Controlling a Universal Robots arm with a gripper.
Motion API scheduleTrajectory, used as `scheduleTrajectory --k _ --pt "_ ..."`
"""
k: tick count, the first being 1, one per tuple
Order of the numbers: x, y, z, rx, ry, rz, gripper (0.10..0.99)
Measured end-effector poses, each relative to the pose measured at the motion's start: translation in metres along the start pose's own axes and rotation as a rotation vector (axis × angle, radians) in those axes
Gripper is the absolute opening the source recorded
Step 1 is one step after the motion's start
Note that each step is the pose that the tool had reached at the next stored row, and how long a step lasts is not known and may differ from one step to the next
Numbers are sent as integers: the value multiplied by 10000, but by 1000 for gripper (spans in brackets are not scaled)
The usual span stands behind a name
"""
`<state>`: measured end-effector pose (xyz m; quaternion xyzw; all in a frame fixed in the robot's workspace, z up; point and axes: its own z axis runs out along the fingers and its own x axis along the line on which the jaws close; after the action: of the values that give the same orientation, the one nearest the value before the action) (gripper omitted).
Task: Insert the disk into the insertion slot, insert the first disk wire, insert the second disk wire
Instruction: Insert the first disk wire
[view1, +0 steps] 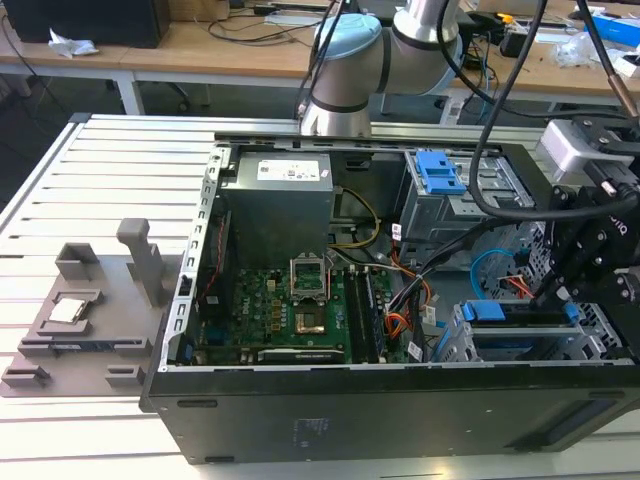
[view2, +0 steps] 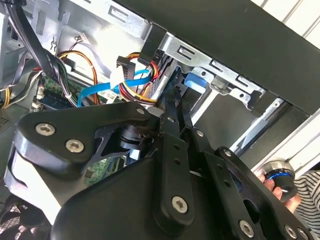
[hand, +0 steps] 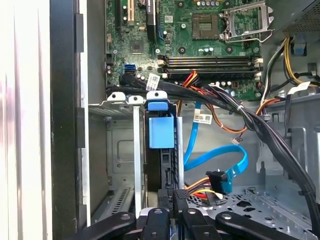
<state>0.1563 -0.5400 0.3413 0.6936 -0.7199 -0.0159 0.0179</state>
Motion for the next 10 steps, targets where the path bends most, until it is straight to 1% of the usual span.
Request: scheduleTrajectory --k 1,4,7,8,9,10 --pt "3 -6 19 1 3 0 165" --pt "4 -13 45 0 5 -2 165" --pt "4 -14 51 0 0 -1 165" --pt "4 -13 58 -5 -19 -2 165" --pt "4 -13 57 -2 -11 0 173" --pt "5 -12 27 -1 -3 0 235"
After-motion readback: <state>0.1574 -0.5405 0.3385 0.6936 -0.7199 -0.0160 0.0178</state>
